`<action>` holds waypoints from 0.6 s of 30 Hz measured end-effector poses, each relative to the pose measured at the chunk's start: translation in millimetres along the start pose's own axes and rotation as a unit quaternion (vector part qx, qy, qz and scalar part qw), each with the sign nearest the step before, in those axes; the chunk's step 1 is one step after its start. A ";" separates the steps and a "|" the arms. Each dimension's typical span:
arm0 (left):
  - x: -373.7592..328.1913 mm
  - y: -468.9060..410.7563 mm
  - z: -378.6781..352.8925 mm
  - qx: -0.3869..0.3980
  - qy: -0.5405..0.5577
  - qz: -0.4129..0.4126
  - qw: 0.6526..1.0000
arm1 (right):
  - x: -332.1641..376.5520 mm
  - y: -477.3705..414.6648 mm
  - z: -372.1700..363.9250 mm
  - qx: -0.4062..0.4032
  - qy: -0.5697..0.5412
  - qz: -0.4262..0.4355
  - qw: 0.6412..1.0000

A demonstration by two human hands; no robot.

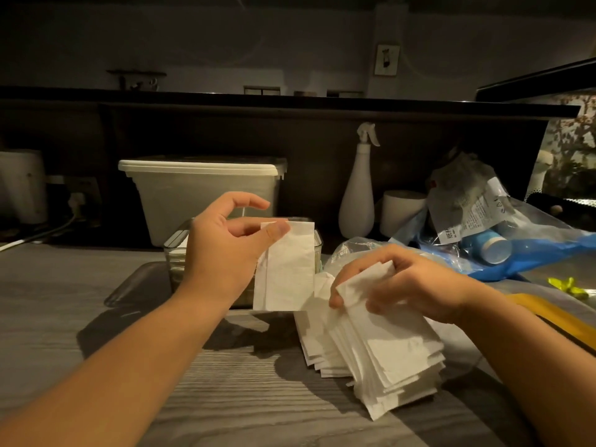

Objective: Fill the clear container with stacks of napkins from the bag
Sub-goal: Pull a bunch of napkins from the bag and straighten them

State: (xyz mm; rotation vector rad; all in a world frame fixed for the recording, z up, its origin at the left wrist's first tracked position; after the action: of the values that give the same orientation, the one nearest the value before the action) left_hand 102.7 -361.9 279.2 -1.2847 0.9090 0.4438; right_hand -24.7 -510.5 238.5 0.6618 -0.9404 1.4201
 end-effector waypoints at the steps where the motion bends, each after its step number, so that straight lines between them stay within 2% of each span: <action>1: -1.6 0.3 0.5 -0.003 -0.007 -0.008 1.000 | -0.3 -0.1 4.8 -0.009 -0.033 0.002 0.999; 4: -9.6 3.4 -0.8 -0.006 -0.038 -0.042 0.998 | 6.1 2.0 6.5 0.010 -0.138 0.014 0.990; 7: -9.7 6.6 -7.5 0.017 -0.033 -0.038 0.999 | 19.0 2.0 2.6 0.006 -0.175 0.052 0.983; 14: 3.4 18.5 -34.9 0.109 0.026 0.047 0.993 | 29.5 4.0 25.9 -0.204 -0.048 0.119 0.971; 18: 3.9 15.3 -29.6 0.089 0.028 0.044 0.995 | 29.2 5.4 33.2 -0.244 -0.011 0.127 0.961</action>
State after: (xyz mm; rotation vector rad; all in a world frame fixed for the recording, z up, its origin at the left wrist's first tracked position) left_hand 84.0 -386.5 266.2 -1.1034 1.0323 0.3875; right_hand -37.4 -523.2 279.2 0.1922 -1.3703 1.3265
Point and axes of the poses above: each hand's wrist, its own y-axis away from the middle knuckle, its own z-axis out of the back of the hand, x = y × z, the point moved 10 cm from there along -y, towards the middle knuckle, and after that the axes turned 6 degrees about -x, right-handed, at the moved point
